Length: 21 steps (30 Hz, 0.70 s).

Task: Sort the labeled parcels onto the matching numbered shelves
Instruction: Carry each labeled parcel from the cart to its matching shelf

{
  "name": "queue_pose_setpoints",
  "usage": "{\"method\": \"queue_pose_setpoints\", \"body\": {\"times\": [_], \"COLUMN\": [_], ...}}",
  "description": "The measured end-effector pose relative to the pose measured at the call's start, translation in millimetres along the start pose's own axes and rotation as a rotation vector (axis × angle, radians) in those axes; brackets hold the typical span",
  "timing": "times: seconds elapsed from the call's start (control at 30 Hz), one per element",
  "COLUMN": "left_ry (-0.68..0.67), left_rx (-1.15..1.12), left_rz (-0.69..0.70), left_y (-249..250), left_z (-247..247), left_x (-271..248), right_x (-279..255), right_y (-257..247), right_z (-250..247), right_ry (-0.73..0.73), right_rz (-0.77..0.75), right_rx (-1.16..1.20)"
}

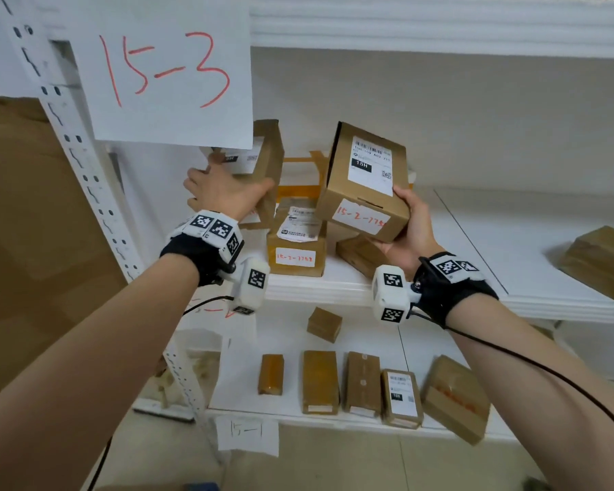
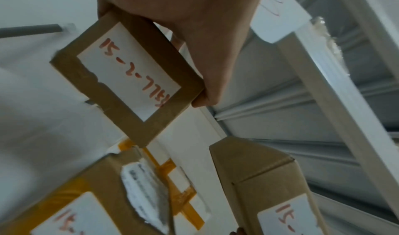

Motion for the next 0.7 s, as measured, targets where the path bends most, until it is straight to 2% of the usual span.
{"method": "queue_pose_setpoints", "body": {"times": [0.1, 0.2, 0.33, 0.47, 0.7], "left_ry": [-0.059, -0.125, -0.214, -0.325, -0.483], "left_rx": [0.017, -0.062, -0.157, -0.253, -0.230], "left_rz": [0.079, 0.127, 0.181, 0.172, 0.136], "left_y": [29, 59, 102, 139, 186], "left_z": [6, 20, 48, 89, 166], "left_x": [-20, -46, -86, -128, -194], "right_x": [-8, -17, -28, -43, -61], "right_y": [-15, -36, -66, -94, -119], "right_z": [-19, -43, -98, -160, -254], "right_ry": [0.039, 0.086, 0.249, 0.415, 0.486], "right_rz": [-0.040, -0.089, -0.124, -0.176, -0.197], "right_rx": [0.004, 0.012, -0.024, -0.074, -0.058]}}
Point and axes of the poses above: each hand's wrist, its own x-axis towards the middle knuckle, its own z-axis out of the palm, y = z × x, the point moved 3 cm from there along x, towards the middle knuckle, and after that the axes turned 9 degrees about y, right-handed, at the moved point
